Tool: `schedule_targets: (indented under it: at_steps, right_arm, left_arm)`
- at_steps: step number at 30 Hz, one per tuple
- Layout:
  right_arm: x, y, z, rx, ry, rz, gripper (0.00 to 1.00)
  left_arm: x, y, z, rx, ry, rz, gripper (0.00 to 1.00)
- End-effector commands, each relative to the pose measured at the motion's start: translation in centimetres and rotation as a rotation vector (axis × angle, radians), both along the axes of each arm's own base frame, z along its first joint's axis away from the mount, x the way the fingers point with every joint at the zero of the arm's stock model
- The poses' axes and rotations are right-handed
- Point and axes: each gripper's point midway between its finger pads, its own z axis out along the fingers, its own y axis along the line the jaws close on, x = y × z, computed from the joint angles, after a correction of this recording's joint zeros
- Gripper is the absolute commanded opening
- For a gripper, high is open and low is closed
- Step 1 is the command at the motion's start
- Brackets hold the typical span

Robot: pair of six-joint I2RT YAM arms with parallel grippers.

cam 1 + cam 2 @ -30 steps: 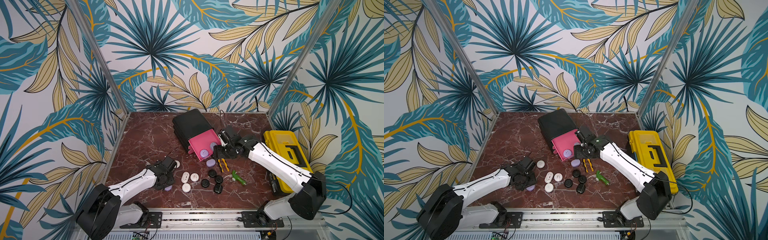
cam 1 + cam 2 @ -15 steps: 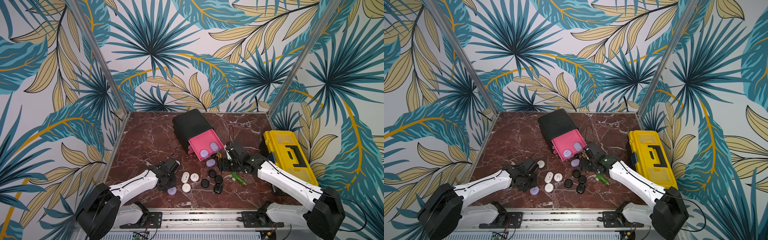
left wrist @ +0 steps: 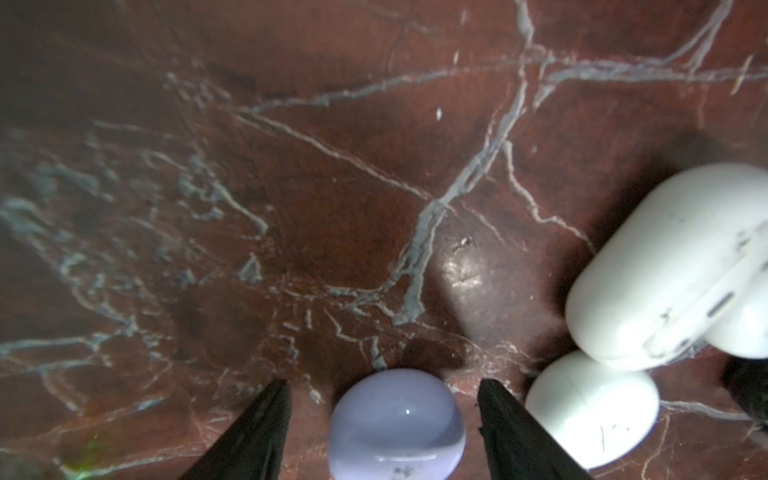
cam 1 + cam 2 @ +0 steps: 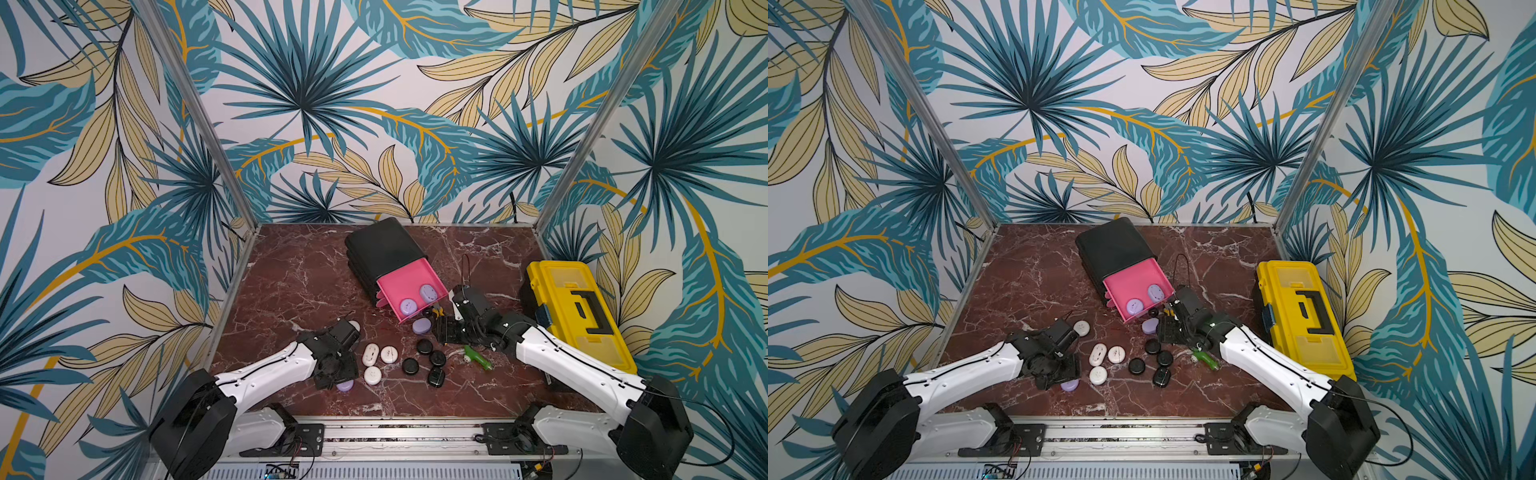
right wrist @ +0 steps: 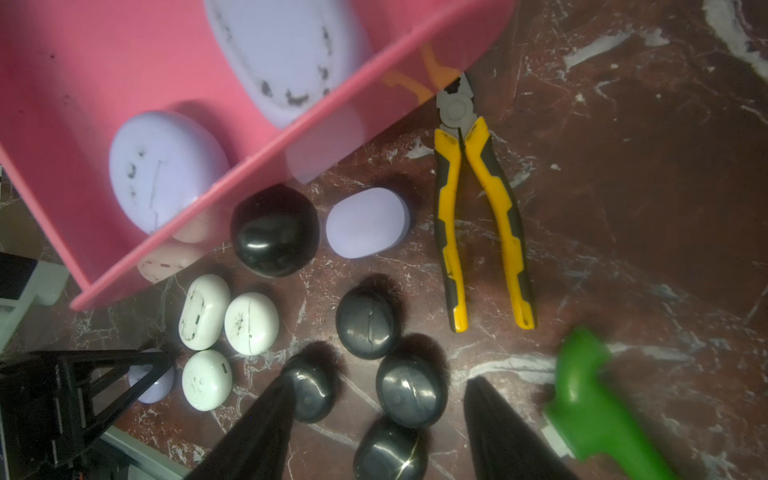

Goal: Put the bluetooth earphones in the drawer according to color
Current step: Pick up the Bluetooth earphone from the center of the board.

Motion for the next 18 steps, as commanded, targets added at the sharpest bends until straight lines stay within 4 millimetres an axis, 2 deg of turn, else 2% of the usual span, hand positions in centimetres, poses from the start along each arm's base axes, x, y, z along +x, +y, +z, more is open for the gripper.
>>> schedule_targets:
  at_steps: [1,8,16,18]
  right_arm:
    - [-0.2,-0.2,-0.2,0.013,0.004,-0.012,0.69]
    - [-0.3,-0.2,-0.3,0.015,0.007,-0.016,0.69]
    - [-0.7,-0.7,-0.6,0.011,0.007,-0.032,0.69]
    - [-0.8,-1.1,-0.8,0.001,0.010,-0.046,0.69]
  left_arm:
    - [-2.8,1.2,-1.1,0.051,0.092,-0.021,0.76]
    - [-2.8,1.3,-1.4,0.088,0.078,-0.024,0.67]
    - [-2.2,-0.4,-1.2,0.100,0.069,-0.061,0.47]
    - [-2.1,-0.6,-0.9,0.105,0.065,-0.068,0.45]
